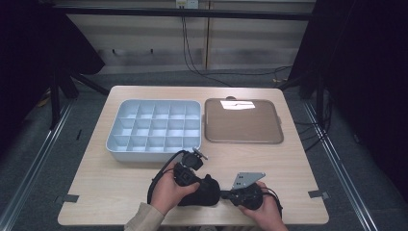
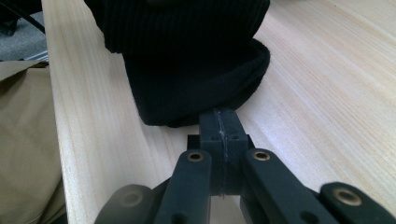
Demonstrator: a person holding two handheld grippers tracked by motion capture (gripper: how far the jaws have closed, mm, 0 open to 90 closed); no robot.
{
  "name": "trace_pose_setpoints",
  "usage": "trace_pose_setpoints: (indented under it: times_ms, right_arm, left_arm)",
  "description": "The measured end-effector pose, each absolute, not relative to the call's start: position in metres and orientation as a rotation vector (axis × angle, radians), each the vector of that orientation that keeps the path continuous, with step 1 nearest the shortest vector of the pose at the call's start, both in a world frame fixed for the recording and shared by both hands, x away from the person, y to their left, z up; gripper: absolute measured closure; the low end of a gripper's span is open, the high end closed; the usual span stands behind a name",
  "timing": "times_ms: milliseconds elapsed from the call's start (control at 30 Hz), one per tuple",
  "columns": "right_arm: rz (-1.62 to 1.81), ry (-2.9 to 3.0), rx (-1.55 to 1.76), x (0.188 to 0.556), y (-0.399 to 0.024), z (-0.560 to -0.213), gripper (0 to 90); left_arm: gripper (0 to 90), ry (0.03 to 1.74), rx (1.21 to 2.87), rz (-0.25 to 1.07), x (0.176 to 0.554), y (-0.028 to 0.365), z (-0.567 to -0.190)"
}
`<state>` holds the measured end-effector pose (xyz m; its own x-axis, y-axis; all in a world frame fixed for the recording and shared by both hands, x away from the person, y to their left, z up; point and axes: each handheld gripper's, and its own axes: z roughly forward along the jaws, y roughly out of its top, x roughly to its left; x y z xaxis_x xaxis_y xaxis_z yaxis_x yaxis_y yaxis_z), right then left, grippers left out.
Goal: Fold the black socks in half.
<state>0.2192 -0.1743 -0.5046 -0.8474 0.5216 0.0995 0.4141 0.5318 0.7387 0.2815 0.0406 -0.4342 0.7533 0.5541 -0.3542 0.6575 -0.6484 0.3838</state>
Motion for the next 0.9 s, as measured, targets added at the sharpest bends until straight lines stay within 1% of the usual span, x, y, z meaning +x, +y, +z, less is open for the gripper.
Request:
trace_pose_setpoints:
  times_ms: [567, 833, 900]
  right_arm:
    - [1.216, 2.631, 0.807, 0.219, -0.1742, -0.5048, 90.0]
    - [1.22, 2.63, 0.808, 0.2191, -0.1743, -0.505, 90.0]
    - [1.222, 2.63, 0.807, 0.2193, -0.1745, -0.5051, 90.0]
  left_arm:
    - [77.9, 0.913, 2.462, -0.288, 0.2797, 0.035, -0.4388]
    - [75.0, 0.904, 2.45, -0.289, 0.2797, 0.0366, -0.4364]
    - [72.6, 0.896, 2.444, -0.291, 0.2796, 0.0384, -0.4339]
